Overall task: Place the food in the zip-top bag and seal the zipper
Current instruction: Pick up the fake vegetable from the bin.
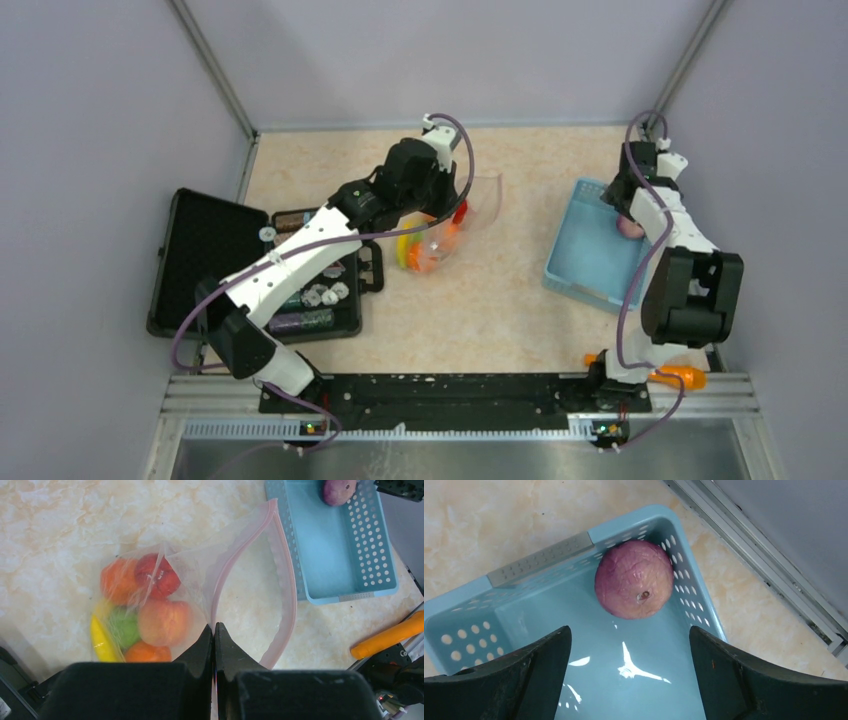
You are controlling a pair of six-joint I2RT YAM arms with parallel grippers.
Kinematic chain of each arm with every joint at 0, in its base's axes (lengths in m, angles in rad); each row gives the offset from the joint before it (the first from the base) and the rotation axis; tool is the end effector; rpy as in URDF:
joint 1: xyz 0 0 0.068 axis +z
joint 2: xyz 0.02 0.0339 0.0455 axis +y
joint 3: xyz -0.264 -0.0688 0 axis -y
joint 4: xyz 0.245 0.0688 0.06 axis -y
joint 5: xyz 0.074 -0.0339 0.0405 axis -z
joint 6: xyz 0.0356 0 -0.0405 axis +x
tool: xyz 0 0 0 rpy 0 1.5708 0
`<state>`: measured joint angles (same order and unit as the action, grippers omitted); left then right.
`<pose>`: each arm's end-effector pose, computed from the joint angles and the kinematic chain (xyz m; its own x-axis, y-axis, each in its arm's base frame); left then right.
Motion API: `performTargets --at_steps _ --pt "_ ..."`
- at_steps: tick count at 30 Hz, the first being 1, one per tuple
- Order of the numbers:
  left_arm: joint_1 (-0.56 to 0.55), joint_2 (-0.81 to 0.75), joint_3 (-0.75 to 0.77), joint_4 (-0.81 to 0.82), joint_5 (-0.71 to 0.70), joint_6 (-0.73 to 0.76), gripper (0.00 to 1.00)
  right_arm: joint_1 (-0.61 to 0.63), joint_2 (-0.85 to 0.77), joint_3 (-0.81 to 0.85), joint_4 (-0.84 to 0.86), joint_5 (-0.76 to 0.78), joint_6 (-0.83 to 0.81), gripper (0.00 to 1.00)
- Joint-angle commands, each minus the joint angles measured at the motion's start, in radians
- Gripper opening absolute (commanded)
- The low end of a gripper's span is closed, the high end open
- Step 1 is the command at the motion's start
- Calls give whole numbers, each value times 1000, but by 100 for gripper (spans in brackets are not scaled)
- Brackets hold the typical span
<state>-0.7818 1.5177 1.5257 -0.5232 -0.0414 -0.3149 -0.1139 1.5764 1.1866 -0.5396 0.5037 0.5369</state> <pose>0.2465 -0.2426 0.3851 -0.5426 0.1026 -0.8337 0.5367 0.8058 -0.2501 0.3297 -0.0550 0.2556 -0.4864 0.5065 -0.7119 0.7392 0.6729 -0.0263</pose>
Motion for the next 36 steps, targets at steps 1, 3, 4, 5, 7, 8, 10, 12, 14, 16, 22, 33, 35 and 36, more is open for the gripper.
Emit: performTargets --at_steps 1,3,4,5,7,8,10,12,14,16,22,33,35,36 --pt "1 -19 5 45 16 7 0 0 103 59 74 59 -53 86" --pt "1 -10 16 42 25 4 0 0 141 68 137 35 -104 86" --pt "1 -6 22 41 29 4 0 0 165 71 177 20 -160 85" --pt "1 -3 27 39 34 4 0 0 196 100 162 29 -184 84" --pt "1 1 40 24 36 4 0 0 233 150 100 107 -161 83" --pt "1 1 41 21 32 4 0 0 234 138 132 116 -198 83" --pt "1 -2 29 30 24 2 0 0 226 89 219 84 -260 83" --pt "1 5 31 28 22 2 0 1 219 64 255 49 -289 83" --pt "1 14 44 17 31 0 0 4 214 66 249 51 -287 82" --pt "0 17 44 16 32 -2 0 3 218 63 246 70 -286 82" --pt "0 20 44 34 31 -4 0 2 321 133 96 92 -167 74" --pt "0 22 27 33 37 -7 0 3 190 -25 185 -80 -89 59" --pt "-1 17 20 35 36 -9 0 3 166 -59 221 -133 -99 52" --pt "0 14 17 36 35 -9 0 3 157 -74 230 -154 -99 50"
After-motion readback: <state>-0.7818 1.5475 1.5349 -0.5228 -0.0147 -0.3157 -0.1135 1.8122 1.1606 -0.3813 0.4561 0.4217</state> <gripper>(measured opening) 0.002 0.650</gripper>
